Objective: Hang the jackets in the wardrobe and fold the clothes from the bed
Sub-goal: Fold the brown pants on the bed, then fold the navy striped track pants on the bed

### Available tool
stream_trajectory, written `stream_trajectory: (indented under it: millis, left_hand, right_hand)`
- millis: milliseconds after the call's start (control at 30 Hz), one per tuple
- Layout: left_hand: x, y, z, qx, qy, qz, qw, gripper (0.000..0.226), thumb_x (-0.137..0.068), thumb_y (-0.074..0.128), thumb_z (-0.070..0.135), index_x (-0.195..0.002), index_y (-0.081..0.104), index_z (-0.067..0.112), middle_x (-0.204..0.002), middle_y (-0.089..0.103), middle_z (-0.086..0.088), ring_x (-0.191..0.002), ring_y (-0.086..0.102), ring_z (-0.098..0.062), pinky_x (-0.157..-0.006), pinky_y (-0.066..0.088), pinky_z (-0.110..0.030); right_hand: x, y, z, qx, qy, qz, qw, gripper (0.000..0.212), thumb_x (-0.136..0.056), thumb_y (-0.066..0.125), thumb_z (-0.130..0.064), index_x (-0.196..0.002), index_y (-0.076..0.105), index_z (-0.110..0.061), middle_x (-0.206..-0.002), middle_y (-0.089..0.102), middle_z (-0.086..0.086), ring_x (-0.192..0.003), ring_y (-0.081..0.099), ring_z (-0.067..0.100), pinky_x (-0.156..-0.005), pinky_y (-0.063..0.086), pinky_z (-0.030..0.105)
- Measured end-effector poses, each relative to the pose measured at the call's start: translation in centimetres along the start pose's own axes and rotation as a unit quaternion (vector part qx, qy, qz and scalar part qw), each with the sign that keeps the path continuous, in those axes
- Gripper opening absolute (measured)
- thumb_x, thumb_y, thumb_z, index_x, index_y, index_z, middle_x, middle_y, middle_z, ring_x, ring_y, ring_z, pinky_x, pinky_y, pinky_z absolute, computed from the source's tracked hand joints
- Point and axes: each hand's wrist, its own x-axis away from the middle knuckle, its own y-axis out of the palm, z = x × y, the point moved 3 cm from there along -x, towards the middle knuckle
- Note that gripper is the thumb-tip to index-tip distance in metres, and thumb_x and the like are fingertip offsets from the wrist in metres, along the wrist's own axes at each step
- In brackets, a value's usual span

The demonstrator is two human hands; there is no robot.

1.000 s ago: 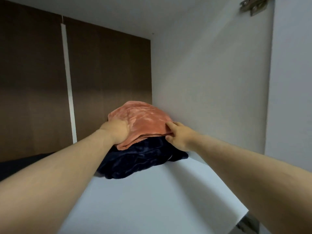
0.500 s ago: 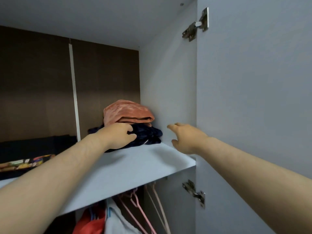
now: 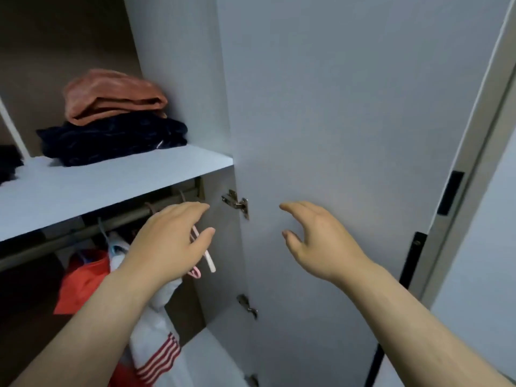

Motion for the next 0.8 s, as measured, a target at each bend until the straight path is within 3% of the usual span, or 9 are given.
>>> stream_trajectory:
  millis: [133,233,300,433,533,633,733,800]
  left_hand:
    - [-0.2,2.0,3.8,0.06,0.066,-0.008,0.996,0.05,-0.097,0.047,0.045,-0.141,0.052,0.023,-0.145,0.052,0.006,-0.136,0.042,-0.017,-0.109,0.034,-0.036]
    - [-0.3,3.1,7.7,0.14,0.144,-0.006,0.98,0.056,-0.087,0.043,0.051,-0.127,0.064,0.019,-0.129,0.064,0.004,-0.121,0.051,-0.017,-0.099,0.043,-0.039]
    - [0.8,5.4,10.5,0.218,0.184,-0.044,0.957,0.055,-0.085,0.042,0.051,-0.122,0.067,0.019,-0.121,0.068,0.003,-0.112,0.052,-0.013,-0.095,0.046,-0.035]
    - [5.7,10.9,16.7,0.294,0.283,-0.168,0.897,0.054,-0.085,0.041,0.056,-0.127,0.064,0.03,-0.125,0.064,0.018,-0.114,0.058,-0.006,-0.095,0.044,-0.023]
    - [8.9,13.1,21.9,0.313,0.349,-0.252,0.847,0.068,-0.08,0.026,0.067,-0.142,0.042,0.044,-0.134,0.036,0.036,-0.129,0.032,0.014,-0.1,0.025,-0.008]
    - [10.6,14.1,26.9,0.308,0.399,-0.298,0.81,0.07,-0.084,0.024,0.071,-0.148,0.031,0.044,-0.148,0.028,0.032,-0.141,0.024,0.006,-0.111,0.018,-0.013]
    - [12.1,14.6,31.6,0.285,0.444,-0.318,0.788,0.054,-0.1,0.038,0.053,-0.151,0.025,0.042,-0.157,0.023,0.024,-0.146,0.019,0.001,-0.116,0.017,-0.019]
    - [13.4,14.4,34.8,0.288,0.465,-0.323,0.772,0.053,-0.101,0.039,0.051,-0.151,0.026,0.042,-0.157,0.023,0.024,-0.146,0.019,0.001,-0.116,0.02,-0.021]
  right_hand:
    - [5.8,-1.8,1.5,-0.002,0.08,0.033,0.996,0.045,-0.092,0.048,-0.034,-0.132,0.06,-0.019,-0.129,0.062,-0.005,-0.122,0.052,0.013,-0.1,0.033,0.016]
    - [10.1,-4.0,3.1,0.013,0.151,0.058,0.987,0.045,-0.092,0.042,-0.039,-0.128,0.062,-0.022,-0.122,0.062,-0.014,-0.112,0.051,-0.002,-0.096,0.032,0.011]
    - [13.6,-4.8,4.4,0.027,0.218,0.056,0.974,0.043,-0.093,0.043,-0.039,-0.129,0.062,-0.026,-0.121,0.059,-0.021,-0.109,0.046,-0.01,-0.094,0.031,0.008]
    - [22.4,-5.2,6.4,0.075,0.357,0.034,0.93,0.039,-0.095,0.051,-0.032,-0.133,0.058,-0.026,-0.13,0.059,-0.013,-0.119,0.051,0.006,-0.102,0.041,0.022]
    - [29.1,-6.3,6.8,0.127,0.445,-0.009,0.886,0.045,-0.093,0.047,-0.038,-0.136,0.055,-0.026,-0.136,0.056,-0.009,-0.126,0.051,0.014,-0.105,0.043,0.03]
    - [35.1,-8.8,6.6,0.162,0.51,0.005,0.845,0.052,-0.089,0.043,-0.043,-0.136,0.056,-0.024,-0.136,0.056,-0.005,-0.125,0.053,0.019,-0.107,0.042,0.031]
    - [40.7,-11.7,5.4,0.186,0.57,0.038,0.799,0.045,-0.094,0.056,-0.026,-0.138,0.055,-0.019,-0.138,0.055,0.0,-0.127,0.05,0.02,-0.104,0.029,0.017]
    - [44.2,-13.1,4.6,0.193,0.601,0.045,0.774,0.046,-0.095,0.056,-0.024,-0.141,0.052,-0.02,-0.14,0.053,-0.001,-0.129,0.047,0.019,-0.104,0.027,0.016]
